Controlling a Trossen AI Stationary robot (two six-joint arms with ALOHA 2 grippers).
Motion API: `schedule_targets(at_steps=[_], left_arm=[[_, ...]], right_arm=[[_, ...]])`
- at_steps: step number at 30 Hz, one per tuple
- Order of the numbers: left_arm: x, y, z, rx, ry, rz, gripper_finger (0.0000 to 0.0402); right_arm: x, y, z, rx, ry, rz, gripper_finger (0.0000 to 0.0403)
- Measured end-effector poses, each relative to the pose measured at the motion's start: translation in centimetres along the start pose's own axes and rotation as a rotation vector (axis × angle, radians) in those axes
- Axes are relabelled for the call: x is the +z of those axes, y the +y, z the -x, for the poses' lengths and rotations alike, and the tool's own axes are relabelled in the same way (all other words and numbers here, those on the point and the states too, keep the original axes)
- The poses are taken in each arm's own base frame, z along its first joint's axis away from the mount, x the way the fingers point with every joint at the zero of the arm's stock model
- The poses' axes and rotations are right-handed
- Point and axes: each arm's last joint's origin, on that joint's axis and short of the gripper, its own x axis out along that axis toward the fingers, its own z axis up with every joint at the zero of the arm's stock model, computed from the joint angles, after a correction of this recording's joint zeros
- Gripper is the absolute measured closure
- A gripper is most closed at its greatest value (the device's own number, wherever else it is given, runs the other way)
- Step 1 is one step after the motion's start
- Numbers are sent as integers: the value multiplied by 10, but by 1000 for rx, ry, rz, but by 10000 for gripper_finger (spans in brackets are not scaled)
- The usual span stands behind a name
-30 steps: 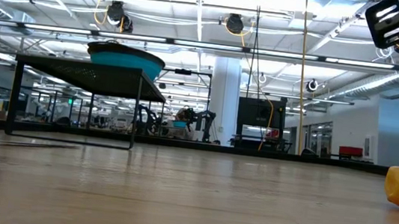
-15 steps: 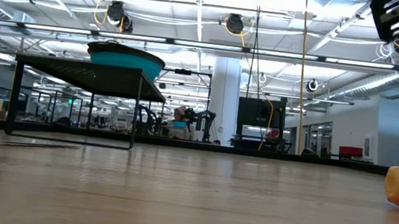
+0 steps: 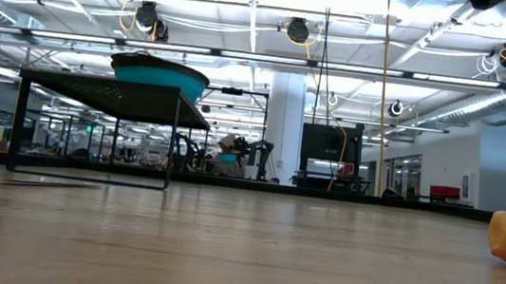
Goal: Pick & Place Fruit
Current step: Put the orange pear into the blue strainer bowl on the shelf
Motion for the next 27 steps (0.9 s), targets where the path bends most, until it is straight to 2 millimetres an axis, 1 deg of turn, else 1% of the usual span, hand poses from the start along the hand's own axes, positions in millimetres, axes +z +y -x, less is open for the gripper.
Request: schedule_targets(at_steps=[7, 13, 21, 27], left_arm=[[-16, 1, 28, -27, -40, -29, 393], [-26, 2, 45, -57, -83, -63, 400], [-45, 6, 57, -56, -101, -99, 393], [-58, 10, 67, -86, -117, -110, 392]], right_arm=[[23, 8, -19, -31, 113, 12, 403], [32, 11, -36, -69, 228, -20, 403], [43, 8, -61, -146, 373, -94, 403], [50, 3, -80, -185, 474, -107, 403]])
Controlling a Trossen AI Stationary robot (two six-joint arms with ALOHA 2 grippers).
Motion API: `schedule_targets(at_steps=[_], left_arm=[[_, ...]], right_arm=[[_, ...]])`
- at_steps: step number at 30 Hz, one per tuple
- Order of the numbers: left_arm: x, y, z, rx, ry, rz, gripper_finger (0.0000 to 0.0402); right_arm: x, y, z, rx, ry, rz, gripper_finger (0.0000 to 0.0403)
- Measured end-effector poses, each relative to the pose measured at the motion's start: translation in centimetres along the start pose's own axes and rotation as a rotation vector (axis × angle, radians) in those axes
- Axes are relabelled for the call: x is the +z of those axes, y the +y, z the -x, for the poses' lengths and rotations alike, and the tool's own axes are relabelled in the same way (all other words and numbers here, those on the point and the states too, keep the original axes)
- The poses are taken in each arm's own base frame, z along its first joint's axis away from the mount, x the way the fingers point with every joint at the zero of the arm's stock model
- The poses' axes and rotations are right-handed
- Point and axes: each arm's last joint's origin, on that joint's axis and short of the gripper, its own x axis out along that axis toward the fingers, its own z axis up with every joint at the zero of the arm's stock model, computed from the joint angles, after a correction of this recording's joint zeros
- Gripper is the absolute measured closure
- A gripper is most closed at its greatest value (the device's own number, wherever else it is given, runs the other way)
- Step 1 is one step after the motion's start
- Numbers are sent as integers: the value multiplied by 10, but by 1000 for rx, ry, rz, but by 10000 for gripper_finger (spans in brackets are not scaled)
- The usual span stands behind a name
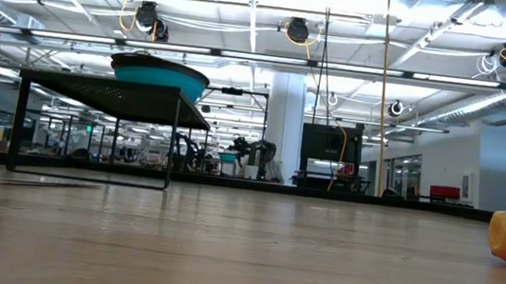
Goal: Pick & Place Fruit
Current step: Put the orange pear into the blue strainer bowl on the shelf
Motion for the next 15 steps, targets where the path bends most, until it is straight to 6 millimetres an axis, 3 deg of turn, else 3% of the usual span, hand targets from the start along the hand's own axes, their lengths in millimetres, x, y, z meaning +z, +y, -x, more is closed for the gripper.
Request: schedule_targets(at_steps=[6, 15], left_arm=[[-9, 3, 10, -15, -27, -29, 392], [-23, 10, 21, 5, -45, -53, 392]], right_arm=[[6, -4, -21, 40, 103, -25, 403], [-6, -14, -49, 14, 241, -84, 403]])
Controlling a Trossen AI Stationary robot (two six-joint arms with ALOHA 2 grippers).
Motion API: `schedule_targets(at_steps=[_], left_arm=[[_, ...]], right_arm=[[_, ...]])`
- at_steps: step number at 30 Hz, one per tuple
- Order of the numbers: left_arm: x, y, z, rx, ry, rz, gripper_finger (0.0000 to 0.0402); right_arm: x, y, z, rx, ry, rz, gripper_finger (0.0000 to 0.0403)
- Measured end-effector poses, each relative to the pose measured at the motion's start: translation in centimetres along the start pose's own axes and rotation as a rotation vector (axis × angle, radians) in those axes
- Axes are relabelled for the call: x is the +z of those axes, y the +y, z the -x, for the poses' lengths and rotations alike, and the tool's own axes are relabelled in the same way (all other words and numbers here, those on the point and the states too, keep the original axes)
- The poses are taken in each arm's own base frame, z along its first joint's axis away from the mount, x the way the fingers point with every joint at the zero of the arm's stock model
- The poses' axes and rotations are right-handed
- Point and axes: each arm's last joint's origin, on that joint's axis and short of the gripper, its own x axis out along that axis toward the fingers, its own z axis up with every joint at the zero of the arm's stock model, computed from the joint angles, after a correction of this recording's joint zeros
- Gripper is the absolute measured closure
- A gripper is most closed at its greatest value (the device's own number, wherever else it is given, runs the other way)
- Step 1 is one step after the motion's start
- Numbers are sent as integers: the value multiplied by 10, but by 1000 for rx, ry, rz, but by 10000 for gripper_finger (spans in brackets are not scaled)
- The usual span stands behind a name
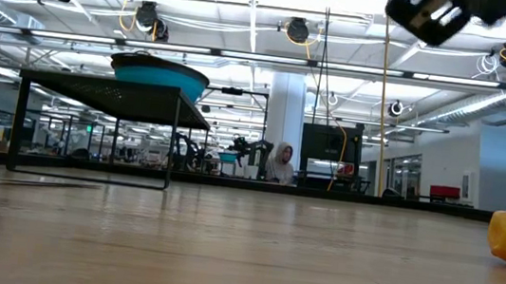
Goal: Pick & Place Fruit
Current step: Put the orange pear into the blue strainer bowl on the shelf
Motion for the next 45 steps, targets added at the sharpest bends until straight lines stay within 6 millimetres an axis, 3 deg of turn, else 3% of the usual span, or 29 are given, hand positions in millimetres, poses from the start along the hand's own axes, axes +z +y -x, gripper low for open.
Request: schedule_targets(at_steps=[17, 22, 35, 39, 45], left_arm=[[-12, 10, 1, 29, -9, -69, 392], [-11, 15, 0, 28, -4, -63, 392], [-13, 25, -2, 54, 26, -40, 392], [-13, 26, -2, 52, 26, -38, 392], [-13, 26, -2, 52, 26, -35, 392]], right_arm=[[-16, -15, 0, -85, 193, -36, 397], [-15, -15, 0, -46, 210, -51, 358], [-23, -22, -6, -61, 241, -164, 214], [-34, -27, -14, -79, 264, -205, 193], [-41, -31, -26, -56, 214, -221, 197]])
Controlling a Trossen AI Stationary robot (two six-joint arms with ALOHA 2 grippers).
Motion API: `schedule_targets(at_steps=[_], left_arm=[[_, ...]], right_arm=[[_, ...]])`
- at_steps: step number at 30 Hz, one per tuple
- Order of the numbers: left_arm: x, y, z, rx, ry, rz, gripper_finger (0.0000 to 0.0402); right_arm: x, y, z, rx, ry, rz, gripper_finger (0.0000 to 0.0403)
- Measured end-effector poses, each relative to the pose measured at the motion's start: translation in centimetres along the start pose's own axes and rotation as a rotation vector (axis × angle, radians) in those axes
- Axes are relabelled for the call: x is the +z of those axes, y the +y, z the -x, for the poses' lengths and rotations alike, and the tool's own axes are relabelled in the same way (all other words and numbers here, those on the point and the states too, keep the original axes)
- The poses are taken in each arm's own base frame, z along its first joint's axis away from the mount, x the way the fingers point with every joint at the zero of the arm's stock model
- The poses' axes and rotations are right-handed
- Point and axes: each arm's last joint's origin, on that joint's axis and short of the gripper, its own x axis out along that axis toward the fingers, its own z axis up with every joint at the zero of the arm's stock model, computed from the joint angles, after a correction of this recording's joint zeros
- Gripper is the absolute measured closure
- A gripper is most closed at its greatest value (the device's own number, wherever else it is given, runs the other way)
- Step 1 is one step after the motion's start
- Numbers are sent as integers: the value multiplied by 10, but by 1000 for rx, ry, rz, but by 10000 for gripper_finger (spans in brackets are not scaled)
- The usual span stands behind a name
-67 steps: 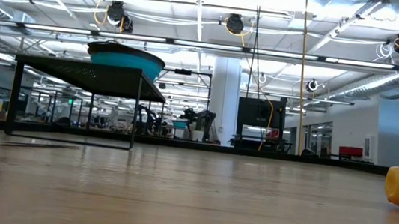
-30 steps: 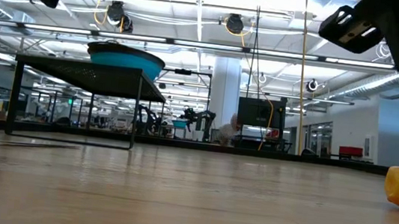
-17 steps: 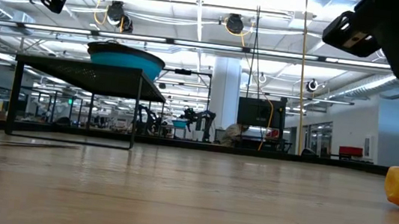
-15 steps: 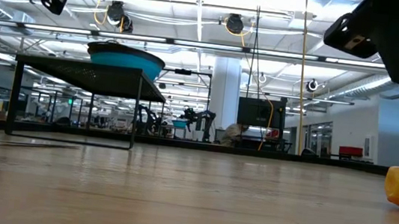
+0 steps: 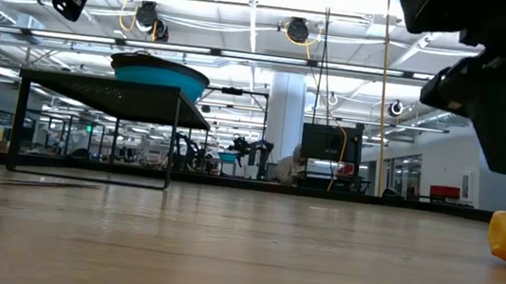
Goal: Pick & Place Fruit
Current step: Put the orange pear into the blue strainer bowl on the shelf
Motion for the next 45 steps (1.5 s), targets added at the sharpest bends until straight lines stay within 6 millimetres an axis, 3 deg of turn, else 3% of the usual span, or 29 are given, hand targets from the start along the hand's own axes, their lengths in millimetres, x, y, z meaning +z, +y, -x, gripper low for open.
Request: schedule_targets(at_steps=[31, 41, 45], left_arm=[[0, 0, 0, 7, -2, 0, 392], [0, 0, 0, 8, -3, 0, 392], [0, 0, 0, 8, -3, 0, 392]], right_arm=[[-27, -27, -40, -23, -62, -22, 211], [-26, -29, -41, -78, -125, -15, 212], [-26, -29, -41, -77, -122, 9, 230]])
